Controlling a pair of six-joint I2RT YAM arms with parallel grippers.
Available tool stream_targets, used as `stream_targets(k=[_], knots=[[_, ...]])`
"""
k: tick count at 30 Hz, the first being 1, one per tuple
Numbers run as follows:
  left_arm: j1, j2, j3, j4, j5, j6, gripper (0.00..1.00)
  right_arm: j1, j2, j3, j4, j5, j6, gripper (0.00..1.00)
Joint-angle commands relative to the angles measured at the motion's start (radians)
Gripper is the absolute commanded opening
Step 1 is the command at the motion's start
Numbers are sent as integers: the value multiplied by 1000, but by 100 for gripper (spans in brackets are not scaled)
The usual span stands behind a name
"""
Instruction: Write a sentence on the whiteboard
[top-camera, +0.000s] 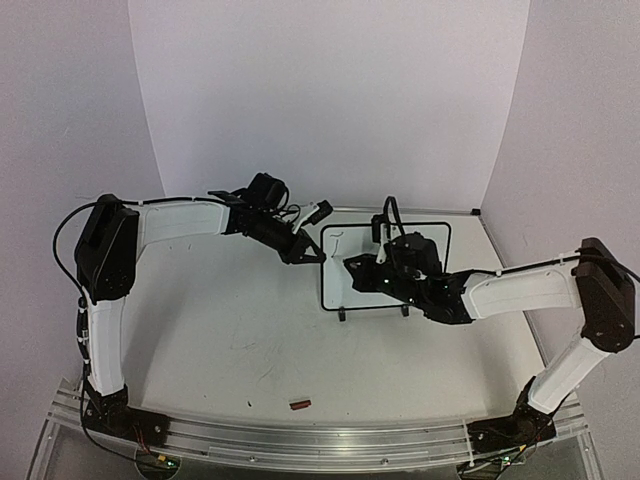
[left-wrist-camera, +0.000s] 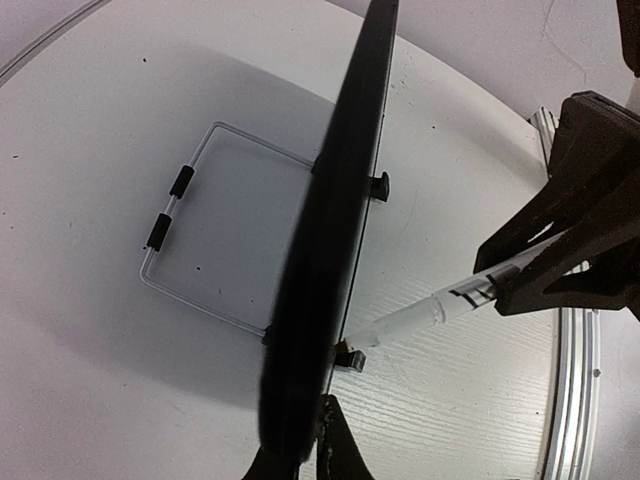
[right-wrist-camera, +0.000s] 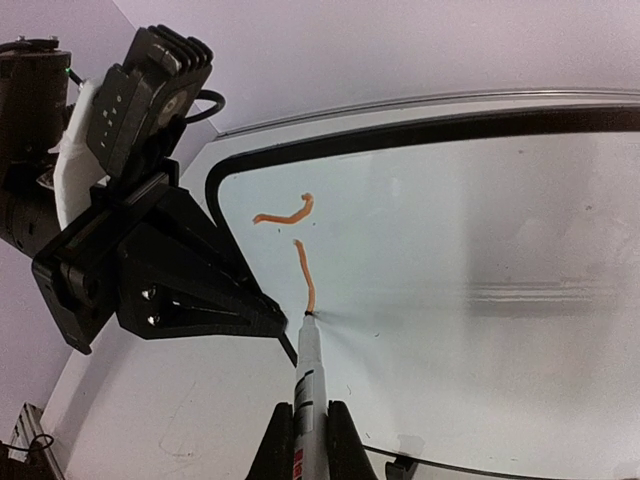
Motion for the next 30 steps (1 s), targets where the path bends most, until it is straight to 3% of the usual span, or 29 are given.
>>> stream_targets(k=[1,13,30], knots=[[1,-18,-4,-15,-57,17,0,-4,17,41,35,11,5,0],[2,-13,-2,-16,-66,12,0,0,-117,-49,160,-45,15,0],[2,-16,-4,-16,-69,10,0,-2,-113,-59,69,72,13,0]])
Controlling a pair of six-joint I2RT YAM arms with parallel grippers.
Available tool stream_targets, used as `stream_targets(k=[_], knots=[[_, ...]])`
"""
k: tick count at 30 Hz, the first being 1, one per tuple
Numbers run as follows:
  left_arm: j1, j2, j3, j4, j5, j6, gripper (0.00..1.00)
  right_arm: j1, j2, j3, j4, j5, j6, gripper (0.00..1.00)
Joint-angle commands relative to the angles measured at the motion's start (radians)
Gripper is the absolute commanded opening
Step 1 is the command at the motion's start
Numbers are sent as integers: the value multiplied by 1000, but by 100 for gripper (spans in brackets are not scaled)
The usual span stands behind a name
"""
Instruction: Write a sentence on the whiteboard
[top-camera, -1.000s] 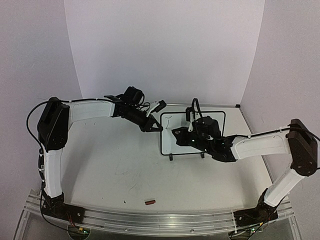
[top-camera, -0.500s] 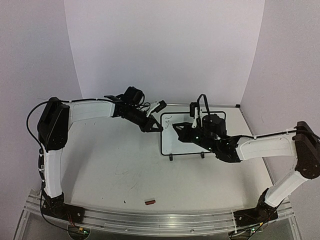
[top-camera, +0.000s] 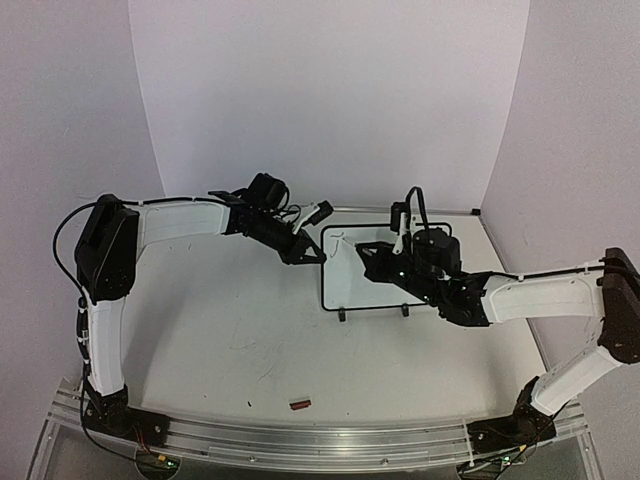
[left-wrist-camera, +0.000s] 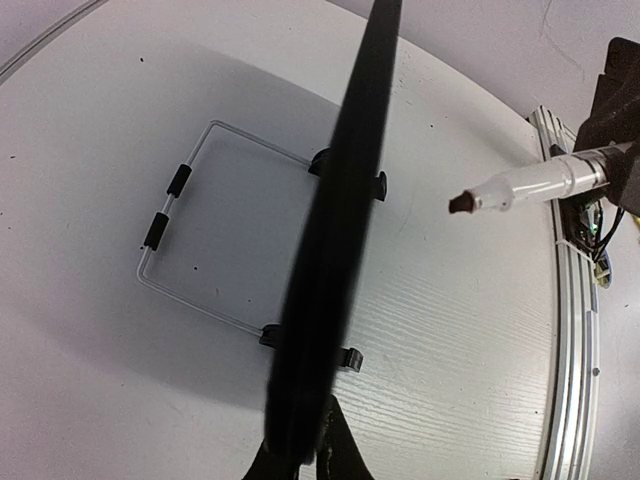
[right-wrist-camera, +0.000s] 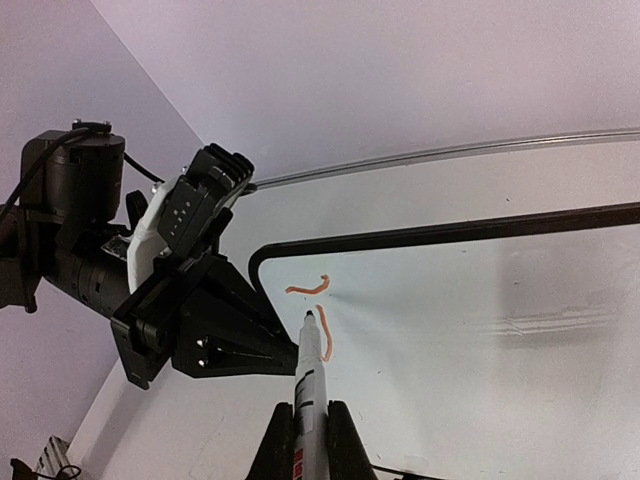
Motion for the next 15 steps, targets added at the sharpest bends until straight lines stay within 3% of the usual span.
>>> stream_targets(k=[1,15], knots=[[3,-16,-4,-15,-70,9,0,-3,18,8,3,30,4,0],[3,-11,-4,-14,-68,9,0,-12,48,29,7,48,7,0]])
